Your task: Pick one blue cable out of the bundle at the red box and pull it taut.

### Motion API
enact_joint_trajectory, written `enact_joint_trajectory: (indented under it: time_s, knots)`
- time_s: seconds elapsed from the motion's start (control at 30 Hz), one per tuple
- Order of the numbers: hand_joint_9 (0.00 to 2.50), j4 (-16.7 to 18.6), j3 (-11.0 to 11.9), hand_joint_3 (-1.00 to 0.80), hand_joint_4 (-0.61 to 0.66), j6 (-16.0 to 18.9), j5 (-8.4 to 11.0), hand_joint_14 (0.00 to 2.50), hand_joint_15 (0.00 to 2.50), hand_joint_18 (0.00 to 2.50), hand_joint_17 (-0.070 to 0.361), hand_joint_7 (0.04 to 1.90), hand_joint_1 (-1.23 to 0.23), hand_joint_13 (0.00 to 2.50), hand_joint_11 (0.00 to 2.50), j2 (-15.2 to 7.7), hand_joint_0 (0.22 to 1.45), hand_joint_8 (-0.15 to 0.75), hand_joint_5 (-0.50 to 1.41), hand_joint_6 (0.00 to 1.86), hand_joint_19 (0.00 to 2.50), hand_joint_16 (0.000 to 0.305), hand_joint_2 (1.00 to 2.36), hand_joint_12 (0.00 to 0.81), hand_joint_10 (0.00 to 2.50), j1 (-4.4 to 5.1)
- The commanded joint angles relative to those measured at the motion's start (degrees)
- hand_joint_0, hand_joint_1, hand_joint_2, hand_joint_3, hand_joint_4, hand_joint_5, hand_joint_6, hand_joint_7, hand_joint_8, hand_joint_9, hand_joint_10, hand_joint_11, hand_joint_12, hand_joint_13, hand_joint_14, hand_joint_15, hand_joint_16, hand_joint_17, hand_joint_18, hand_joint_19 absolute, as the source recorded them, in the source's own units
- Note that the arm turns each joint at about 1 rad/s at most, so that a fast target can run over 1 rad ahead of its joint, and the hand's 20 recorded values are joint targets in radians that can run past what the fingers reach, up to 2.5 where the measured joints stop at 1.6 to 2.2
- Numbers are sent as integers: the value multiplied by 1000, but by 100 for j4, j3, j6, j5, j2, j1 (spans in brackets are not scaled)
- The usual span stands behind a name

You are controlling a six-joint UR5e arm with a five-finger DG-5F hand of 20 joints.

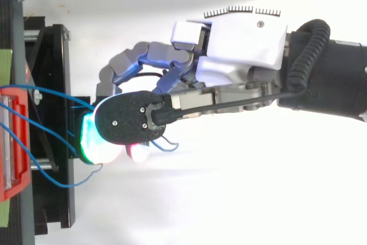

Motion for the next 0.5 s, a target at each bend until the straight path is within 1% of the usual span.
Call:
enact_joint_trajectory:
  time_s: [0.0,0.03,0.07,0.13,0.2,0.27,0.47]
  knots:
    - [897,0,-1,-500,-61,-225,157,10,379,507,143,845,-422,617,1010,6,413,353,-191,896,246,64,1000,445,7,-4]
    - [898,0,-1,-500,-61,-277,209,11,381,507,143,844,-424,616,1009,6,413,353,-191,896,252,64,1000,445,7,5]
    - [897,0,-1,-500,-60,-277,209,13,380,507,143,841,-428,614,1010,6,414,353,-191,896,254,64,1000,445,8,5]
    - [895,0,-1,-500,-56,-462,332,10,379,504,142,842,-437,613,1006,6,417,356,-192,896,255,63,1000,443,8,5]
    - [890,-9,7,-500,-58,-594,367,12,377,498,140,839,-451,608,1007,6,425,347,-192,895,251,62,1000,439,8,5]
    - [887,-26,7,-500,-59,-761,367,11,380,492,138,847,-458,606,1005,24,434,346,-192,894,254,61,1000,434,9,13]
    - [877,-88,7,-500,-60,-998,376,11,380,477,131,855,-477,597,1012,42,464,334,-192,892,264,58,1000,421,10,13]
